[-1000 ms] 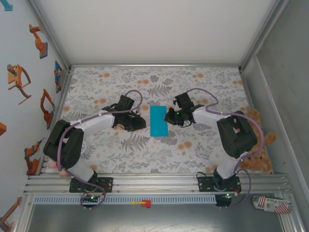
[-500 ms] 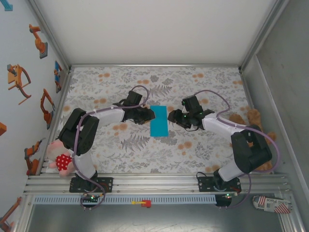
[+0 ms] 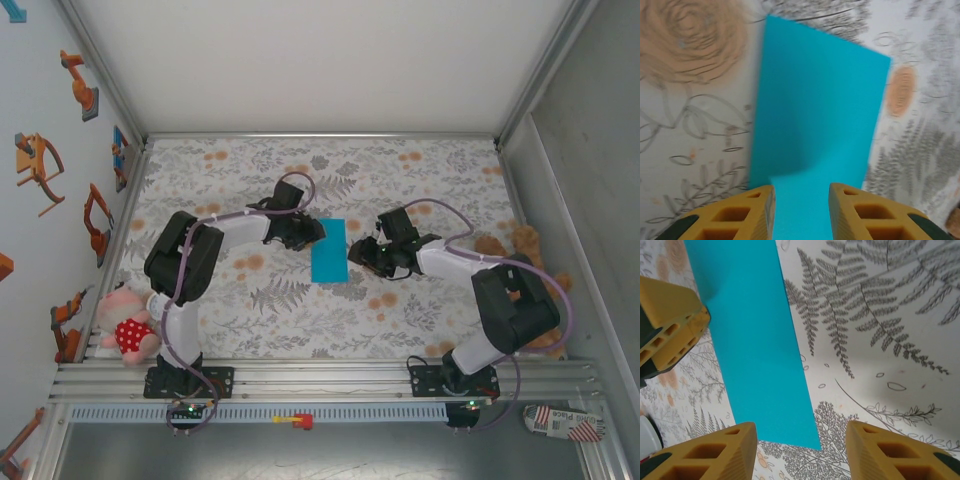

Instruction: Fold a paper plane with a square sheet of paper (pick it up from the middle)

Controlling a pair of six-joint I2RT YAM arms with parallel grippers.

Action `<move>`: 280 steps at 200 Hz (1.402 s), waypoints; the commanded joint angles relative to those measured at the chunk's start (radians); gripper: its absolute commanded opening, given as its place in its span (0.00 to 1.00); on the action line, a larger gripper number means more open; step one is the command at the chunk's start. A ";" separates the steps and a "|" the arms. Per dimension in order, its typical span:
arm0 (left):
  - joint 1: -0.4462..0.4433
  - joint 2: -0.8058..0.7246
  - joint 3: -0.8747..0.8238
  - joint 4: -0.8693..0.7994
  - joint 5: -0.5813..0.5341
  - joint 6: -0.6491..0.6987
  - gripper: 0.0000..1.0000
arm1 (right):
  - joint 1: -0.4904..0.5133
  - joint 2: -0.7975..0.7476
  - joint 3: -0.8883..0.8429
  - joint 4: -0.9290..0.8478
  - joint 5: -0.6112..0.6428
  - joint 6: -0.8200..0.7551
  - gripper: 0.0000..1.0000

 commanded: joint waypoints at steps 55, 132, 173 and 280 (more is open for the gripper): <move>-0.004 0.070 0.048 -0.187 -0.052 -0.104 0.35 | 0.023 0.031 -0.021 -0.008 -0.098 0.042 0.46; -0.003 0.080 0.047 -0.208 -0.035 -0.102 0.34 | 0.046 0.086 -0.001 0.024 -0.151 0.077 0.37; -0.003 0.079 0.046 -0.206 -0.035 -0.085 0.33 | 0.051 0.112 -0.001 0.064 -0.164 0.088 0.34; -0.002 0.069 0.046 -0.210 -0.042 -0.068 0.32 | 0.049 0.097 -0.009 0.107 -0.110 0.129 0.25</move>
